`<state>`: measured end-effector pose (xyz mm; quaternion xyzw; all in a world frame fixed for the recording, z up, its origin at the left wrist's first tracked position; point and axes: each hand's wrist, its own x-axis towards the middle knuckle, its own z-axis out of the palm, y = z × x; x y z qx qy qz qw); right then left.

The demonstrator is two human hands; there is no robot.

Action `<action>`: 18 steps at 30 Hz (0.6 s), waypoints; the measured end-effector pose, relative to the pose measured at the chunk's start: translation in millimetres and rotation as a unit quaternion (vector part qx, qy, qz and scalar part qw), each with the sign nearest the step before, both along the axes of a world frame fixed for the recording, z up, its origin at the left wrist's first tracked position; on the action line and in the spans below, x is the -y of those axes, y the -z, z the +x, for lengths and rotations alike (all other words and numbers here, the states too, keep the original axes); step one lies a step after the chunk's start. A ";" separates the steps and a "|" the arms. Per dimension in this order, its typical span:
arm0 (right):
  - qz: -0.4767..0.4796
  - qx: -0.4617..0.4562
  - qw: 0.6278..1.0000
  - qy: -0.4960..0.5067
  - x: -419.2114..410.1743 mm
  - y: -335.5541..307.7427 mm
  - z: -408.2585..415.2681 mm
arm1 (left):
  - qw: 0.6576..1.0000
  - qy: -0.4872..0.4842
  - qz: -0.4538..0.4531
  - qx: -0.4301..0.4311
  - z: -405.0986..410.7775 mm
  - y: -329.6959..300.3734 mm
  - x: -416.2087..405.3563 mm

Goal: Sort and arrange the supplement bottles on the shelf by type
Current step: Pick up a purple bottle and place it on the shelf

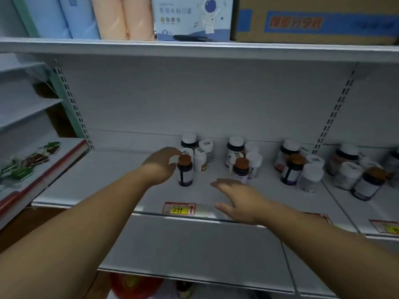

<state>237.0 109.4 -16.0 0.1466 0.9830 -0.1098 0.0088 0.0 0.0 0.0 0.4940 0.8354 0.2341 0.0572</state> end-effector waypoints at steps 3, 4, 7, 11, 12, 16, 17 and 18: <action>-0.040 -0.022 0.998 0.033 2.8 7.6 -21.5 | 0.999 0.041 -0.022 0.003 -20.1 6.7 -12.0; -0.050 -0.022 0.998 0.042 6.1 10.1 -27.2 | 0.998 0.063 -0.024 0.005 -23.9 9.8 -14.9; -0.083 -0.027 0.995 0.055 4.2 20.4 -43.4 | 0.994 0.109 -0.008 0.006 -35.5 17.5 -22.5; -0.137 -0.016 0.988 0.071 -3.7 29.6 -64.5 | 0.994 0.110 -0.004 0.018 -44.2 17.4 -22.1; -0.151 -0.010 0.985 0.076 -5.7 32.1 -69.8 | 0.994 0.108 -0.008 0.011 -44.5 16.3 -21.3; -0.201 -0.004 0.975 0.098 -10.1 45.5 -89.2 | 0.995 0.099 -0.032 -0.003 -43.7 14.8 -23.0; -0.216 -0.018 0.971 0.105 -10.1 48.9 -94.3 | 0.995 0.091 -0.030 -0.002 -42.8 14.7 -23.9; -0.231 -0.038 0.966 0.112 -10.2 51.9 -100.0 | 0.996 0.082 -0.021 -0.001 -41.8 14.8 -24.6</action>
